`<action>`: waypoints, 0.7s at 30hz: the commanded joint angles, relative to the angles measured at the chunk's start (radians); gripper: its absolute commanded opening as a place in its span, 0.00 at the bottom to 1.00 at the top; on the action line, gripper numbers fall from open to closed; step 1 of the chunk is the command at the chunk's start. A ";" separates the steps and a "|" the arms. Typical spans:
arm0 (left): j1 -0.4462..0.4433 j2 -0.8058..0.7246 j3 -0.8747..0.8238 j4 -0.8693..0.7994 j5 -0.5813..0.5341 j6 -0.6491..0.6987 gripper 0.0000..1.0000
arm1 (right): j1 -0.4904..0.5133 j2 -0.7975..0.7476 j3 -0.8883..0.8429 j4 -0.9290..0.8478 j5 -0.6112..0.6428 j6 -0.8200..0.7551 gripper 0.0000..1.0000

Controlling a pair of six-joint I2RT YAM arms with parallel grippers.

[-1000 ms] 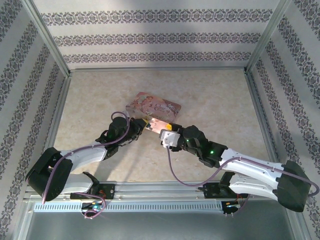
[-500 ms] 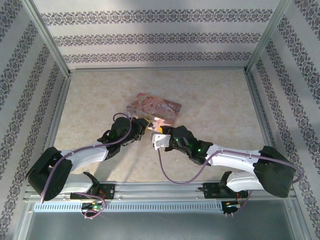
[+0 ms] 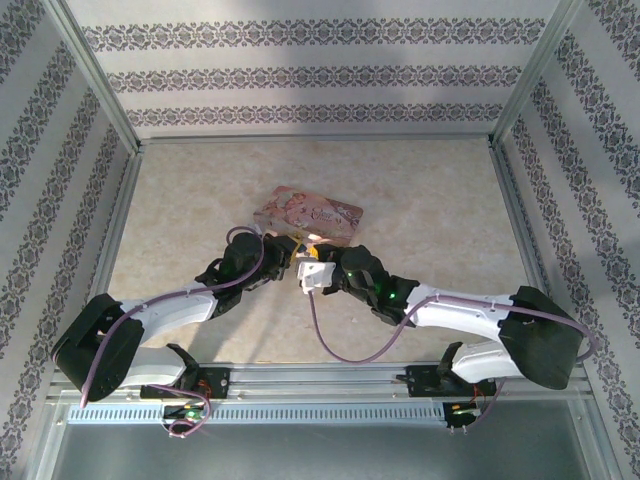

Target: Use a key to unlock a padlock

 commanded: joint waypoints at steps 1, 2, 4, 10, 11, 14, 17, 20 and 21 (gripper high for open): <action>-0.016 -0.023 0.029 0.013 -0.026 -0.026 0.00 | 0.006 0.016 0.028 0.014 -0.002 -0.015 0.26; -0.014 -0.023 0.029 0.013 -0.025 -0.026 0.00 | 0.007 0.017 0.027 0.013 -0.002 -0.016 0.26; -0.016 -0.023 0.030 0.014 -0.027 -0.026 0.00 | 0.008 0.016 0.024 0.008 -0.003 -0.018 0.25; -0.016 -0.021 0.032 0.012 -0.026 -0.027 0.00 | 0.008 0.023 0.016 0.006 0.014 -0.032 0.22; -0.016 -0.022 0.031 0.013 -0.026 -0.028 0.00 | 0.008 0.027 0.019 0.007 0.016 -0.034 0.22; -0.016 -0.021 0.029 0.018 -0.027 -0.030 0.00 | 0.009 0.043 0.030 0.006 0.016 -0.045 0.22; -0.016 -0.021 0.028 0.019 -0.027 -0.032 0.00 | 0.010 0.058 0.037 0.008 0.017 -0.053 0.21; -0.016 -0.022 0.026 0.019 -0.027 -0.032 0.00 | 0.010 0.067 0.043 0.017 0.021 -0.052 0.19; -0.016 -0.022 0.025 0.021 -0.027 -0.032 0.00 | 0.010 0.069 0.043 0.019 0.021 -0.050 0.18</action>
